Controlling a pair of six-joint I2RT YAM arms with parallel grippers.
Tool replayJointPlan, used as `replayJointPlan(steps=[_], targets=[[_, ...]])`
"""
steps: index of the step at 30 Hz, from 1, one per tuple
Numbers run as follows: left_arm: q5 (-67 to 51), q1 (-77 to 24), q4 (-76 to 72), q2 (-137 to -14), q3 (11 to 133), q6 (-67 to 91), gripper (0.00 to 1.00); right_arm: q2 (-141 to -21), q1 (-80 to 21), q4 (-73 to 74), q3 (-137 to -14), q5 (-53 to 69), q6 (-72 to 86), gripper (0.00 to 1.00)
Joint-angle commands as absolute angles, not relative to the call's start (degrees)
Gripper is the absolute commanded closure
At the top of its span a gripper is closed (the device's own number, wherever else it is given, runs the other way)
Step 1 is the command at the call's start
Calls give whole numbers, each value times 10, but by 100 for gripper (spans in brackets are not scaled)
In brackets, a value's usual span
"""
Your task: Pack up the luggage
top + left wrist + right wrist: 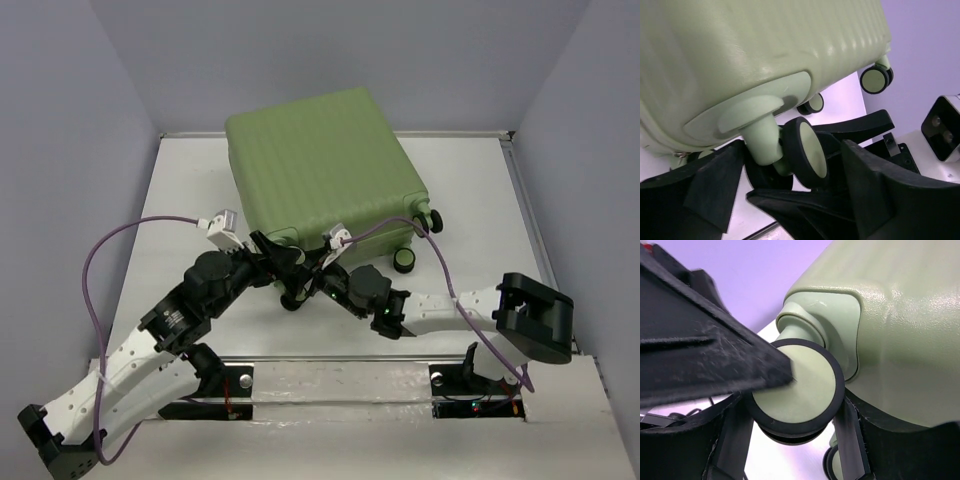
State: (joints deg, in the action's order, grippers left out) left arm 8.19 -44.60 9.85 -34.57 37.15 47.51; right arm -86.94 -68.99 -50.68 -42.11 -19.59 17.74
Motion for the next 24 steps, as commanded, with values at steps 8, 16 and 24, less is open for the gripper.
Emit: replayJointPlan(steps=[8, 16, 24], targets=[[195, -451, 164, -212, 283, 510, 50, -749, -634, -469, -395, -243, 177, 93], [160, -451, -23, -268, 175, 448, 48, -721, -623, -439, -390, -227, 171, 93], [121, -451, -143, -344, 178, 385, 46, -732, -623, -439, -391, -216, 179, 93]])
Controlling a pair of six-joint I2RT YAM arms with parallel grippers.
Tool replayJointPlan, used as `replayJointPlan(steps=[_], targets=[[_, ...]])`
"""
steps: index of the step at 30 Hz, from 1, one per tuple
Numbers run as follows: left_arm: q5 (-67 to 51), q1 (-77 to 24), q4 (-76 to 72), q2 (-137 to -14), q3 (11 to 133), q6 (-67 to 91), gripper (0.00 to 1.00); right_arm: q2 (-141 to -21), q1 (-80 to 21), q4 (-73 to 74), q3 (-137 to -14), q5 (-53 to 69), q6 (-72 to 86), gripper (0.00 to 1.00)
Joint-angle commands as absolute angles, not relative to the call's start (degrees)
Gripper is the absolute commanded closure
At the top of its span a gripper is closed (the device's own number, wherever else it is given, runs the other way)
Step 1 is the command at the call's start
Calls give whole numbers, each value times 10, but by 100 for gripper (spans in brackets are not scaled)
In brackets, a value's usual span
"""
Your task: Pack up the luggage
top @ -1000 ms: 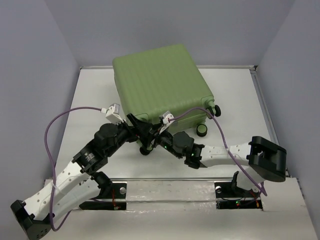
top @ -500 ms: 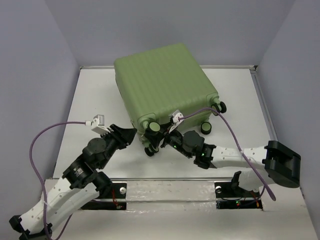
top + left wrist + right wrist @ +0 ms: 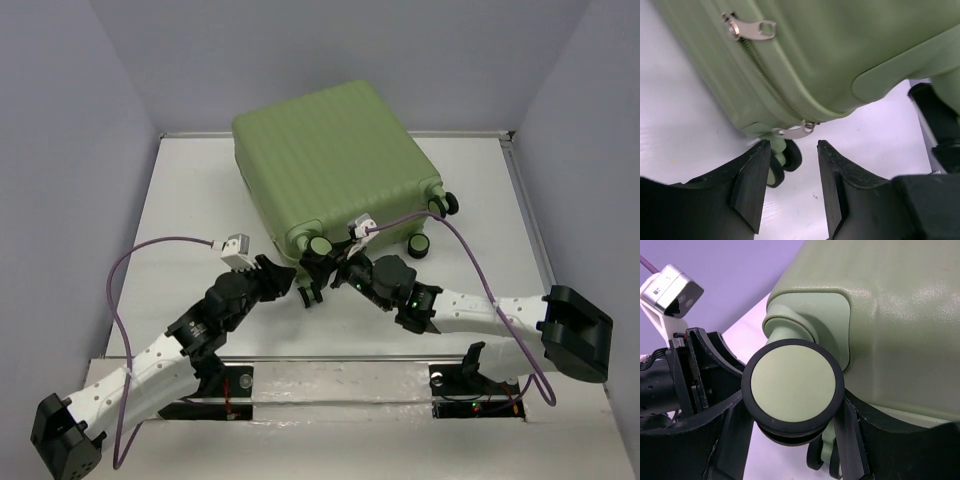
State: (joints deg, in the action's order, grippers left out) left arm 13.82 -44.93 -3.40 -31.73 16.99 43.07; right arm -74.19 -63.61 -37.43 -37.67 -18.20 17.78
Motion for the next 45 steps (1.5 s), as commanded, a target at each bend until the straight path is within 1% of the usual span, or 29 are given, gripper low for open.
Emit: replayJointPlan(steps=[1, 8, 11, 16, 20, 23, 24, 26, 27, 29, 32, 33, 38, 45], targets=[[119, -451, -148, -352, 178, 375, 46, -734, -623, -439, -391, -215, 181, 93], [120, -452, -181, -423, 192, 348, 46, -738, -623, -440, -396, -201, 184, 93], [147, -452, -172, -441, 207, 345, 46, -738, -623, -442, -396, -200, 185, 93], [141, -451, -192, -466, 212, 347, 48, -744, -623, -442, -396, -195, 185, 93], [148, -452, -193, -462, 212, 348, 54, -749, -623, -442, -398, -192, 186, 93], [154, -452, -196, -463, 214, 347, 60, -752, -623, -443, -399, -192, 187, 93], [155, -451, -198, -465, 215, 348, 65, -754, -623, -443, -399, -190, 188, 93], [153, -451, -200, -468, 218, 350, 68, -756, -623, -444, -400, -186, 189, 93], [155, -451, -200, -471, 219, 352, 73, -758, -623, -444, -400, -185, 191, 93], [156, -451, -201, -474, 222, 352, 77, -758, -623, -445, -399, -181, 192, 93], [177, -451, -187, -475, 232, 354, 88, -757, -623, -446, -396, -179, 195, 93], [184, -452, -179, -476, 235, 356, 94, -756, -623, -446, -395, -179, 195, 93], [221, -451, -128, -467, 243, 356, 94, -737, -623, -446, -371, -185, 200, 93], [250, -426, -33, -399, 226, 371, 94, -658, -623, -425, -325, -195, 192, 93]])
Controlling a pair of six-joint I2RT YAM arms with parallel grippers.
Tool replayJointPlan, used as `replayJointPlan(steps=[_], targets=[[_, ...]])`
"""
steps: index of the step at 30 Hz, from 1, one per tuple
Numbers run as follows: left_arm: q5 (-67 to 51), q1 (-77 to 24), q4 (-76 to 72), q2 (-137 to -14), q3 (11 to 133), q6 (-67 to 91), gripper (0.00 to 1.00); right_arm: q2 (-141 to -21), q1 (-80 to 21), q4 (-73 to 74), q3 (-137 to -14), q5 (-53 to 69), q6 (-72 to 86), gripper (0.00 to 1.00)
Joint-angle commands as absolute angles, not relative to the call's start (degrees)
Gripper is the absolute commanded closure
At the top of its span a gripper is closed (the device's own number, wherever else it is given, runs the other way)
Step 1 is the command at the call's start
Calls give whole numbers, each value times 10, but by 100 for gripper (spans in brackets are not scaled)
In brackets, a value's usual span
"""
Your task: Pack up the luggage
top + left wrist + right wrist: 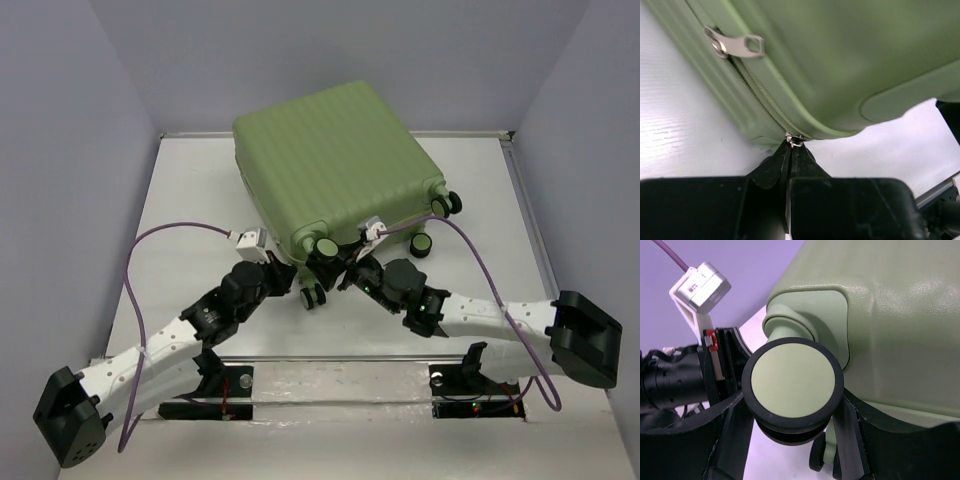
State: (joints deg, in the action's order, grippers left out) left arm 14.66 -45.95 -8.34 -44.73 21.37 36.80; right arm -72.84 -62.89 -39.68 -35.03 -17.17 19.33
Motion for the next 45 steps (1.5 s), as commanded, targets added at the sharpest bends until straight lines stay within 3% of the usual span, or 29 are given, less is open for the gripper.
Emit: replayJointPlan(steps=[1, 7, 18, 21, 24, 26, 27, 32, 37, 39, 41, 42, 43, 44, 45], targets=[[251, -419, -21, -390, 223, 375, 94, -649, -623, -421, -321, -194, 192, 93], [258, -357, 33, -388, 231, 373, 94, -596, -623, -382, -307, -166, 199, 93], [202, -244, -26, -402, 284, 395, 93, -574, -640, -361, -297, -158, 189, 93], [209, -244, -6, -355, 304, 392, 81, -586, -651, -369, -300, -149, 189, 93], [285, -244, 63, -263, 352, 377, 59, -613, -667, -381, -313, -150, 185, 93], [310, -244, 103, -240, 396, 366, 51, -631, -674, -389, -319, -151, 182, 93], [309, -244, 125, -230, 413, 360, 41, -637, -679, -393, -327, -149, 182, 93], [208, -244, 144, -218, 462, 345, 21, -665, -693, -396, -348, -149, 178, 93], [86, -244, 118, -213, 466, 345, 18, -688, -704, -364, -377, -132, 173, 93], [65, -244, 110, -212, 469, 337, 1, -700, -716, -361, -396, -125, 166, 93], [47, -244, 106, -213, 479, 328, 1, -722, -736, -350, -414, -127, 153, 80], [43, -244, 107, -213, 482, 324, 1, -730, -745, -344, -434, -142, 146, 66], [41, -244, 111, -211, 487, 321, 1, -737, -753, -317, -448, -147, 127, 50], [40, -244, 115, -212, 497, 318, 1, -750, -771, -295, -466, -155, 116, 5], [42, -244, 125, -212, 504, 315, 1, -754, -781, -257, -494, -190, 94, 0]])
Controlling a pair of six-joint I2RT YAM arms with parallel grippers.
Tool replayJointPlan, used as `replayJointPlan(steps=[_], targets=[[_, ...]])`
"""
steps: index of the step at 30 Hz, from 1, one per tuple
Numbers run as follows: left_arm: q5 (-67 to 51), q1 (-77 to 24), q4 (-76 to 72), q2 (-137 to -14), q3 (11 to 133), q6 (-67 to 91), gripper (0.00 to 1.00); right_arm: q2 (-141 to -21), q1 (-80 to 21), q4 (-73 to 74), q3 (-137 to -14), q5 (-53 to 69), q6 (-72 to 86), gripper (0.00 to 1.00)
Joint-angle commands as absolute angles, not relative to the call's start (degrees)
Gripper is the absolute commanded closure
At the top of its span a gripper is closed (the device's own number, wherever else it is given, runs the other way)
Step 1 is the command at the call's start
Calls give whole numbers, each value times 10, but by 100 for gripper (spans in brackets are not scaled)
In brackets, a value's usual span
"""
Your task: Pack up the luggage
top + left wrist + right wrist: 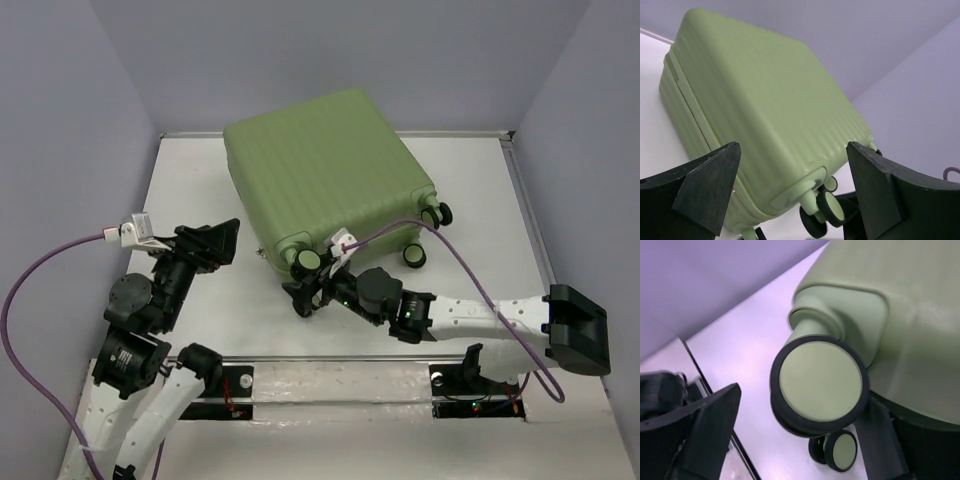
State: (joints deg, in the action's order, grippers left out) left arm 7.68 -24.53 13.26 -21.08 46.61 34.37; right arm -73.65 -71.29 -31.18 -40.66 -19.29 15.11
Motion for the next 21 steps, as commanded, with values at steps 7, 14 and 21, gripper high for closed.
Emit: replayJointPlan(steps=[7, 14, 21], targets=[[46, -244, 142, -204, 548, 306, 1, -692, -817, -154, -529, -290, 60, 0], [57, -244, 133, -176, 543, 307, 1, -538, -823, -155, -475, -283, 55, 0], [44, -244, 133, -163, 564, 295, 1, -395, -823, -113, -437, -336, 21, 0]])
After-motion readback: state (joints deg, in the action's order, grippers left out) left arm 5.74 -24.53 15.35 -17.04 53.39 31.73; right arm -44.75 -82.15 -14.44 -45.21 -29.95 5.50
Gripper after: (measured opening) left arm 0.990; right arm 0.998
